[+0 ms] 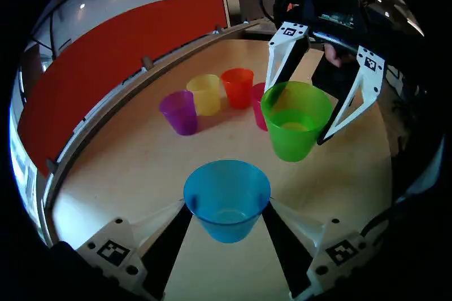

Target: Pour water

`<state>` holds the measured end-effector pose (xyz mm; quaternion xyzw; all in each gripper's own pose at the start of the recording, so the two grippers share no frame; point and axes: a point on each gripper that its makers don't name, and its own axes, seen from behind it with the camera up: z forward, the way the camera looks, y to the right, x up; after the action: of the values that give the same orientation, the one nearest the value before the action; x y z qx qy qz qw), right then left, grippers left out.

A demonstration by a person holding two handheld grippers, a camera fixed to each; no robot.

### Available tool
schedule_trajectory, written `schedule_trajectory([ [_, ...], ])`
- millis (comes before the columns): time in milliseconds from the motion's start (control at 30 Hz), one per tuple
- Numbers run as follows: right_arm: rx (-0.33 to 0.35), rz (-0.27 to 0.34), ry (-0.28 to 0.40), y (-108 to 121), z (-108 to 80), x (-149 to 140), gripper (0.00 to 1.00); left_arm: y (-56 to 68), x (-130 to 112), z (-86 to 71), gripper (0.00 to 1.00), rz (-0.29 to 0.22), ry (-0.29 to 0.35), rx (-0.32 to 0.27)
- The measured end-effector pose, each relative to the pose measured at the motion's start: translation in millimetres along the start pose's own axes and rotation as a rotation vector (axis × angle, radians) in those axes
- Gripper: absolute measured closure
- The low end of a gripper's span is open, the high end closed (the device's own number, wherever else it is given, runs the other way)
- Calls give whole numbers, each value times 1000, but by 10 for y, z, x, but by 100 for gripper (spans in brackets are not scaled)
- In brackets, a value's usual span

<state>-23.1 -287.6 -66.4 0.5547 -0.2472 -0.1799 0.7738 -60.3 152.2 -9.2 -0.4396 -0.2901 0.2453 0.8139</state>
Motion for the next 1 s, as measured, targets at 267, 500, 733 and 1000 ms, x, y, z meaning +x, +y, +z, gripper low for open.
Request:
schedule_trajectory([
  [267,4,2,-22,10,47,-52,9,20,-47,49,17,-1,-12,-13],
  [500,9,4,-51,17,100,-122,9,56,-128,97,17,6,-39,-31],
  [733,12,2,-75,25,156,-187,9,71,-166,150,17,15,-48,-38],
  [1000,17,-2,-77,15,201,-186,9,55,-161,192,17,3,-36,-43],
])
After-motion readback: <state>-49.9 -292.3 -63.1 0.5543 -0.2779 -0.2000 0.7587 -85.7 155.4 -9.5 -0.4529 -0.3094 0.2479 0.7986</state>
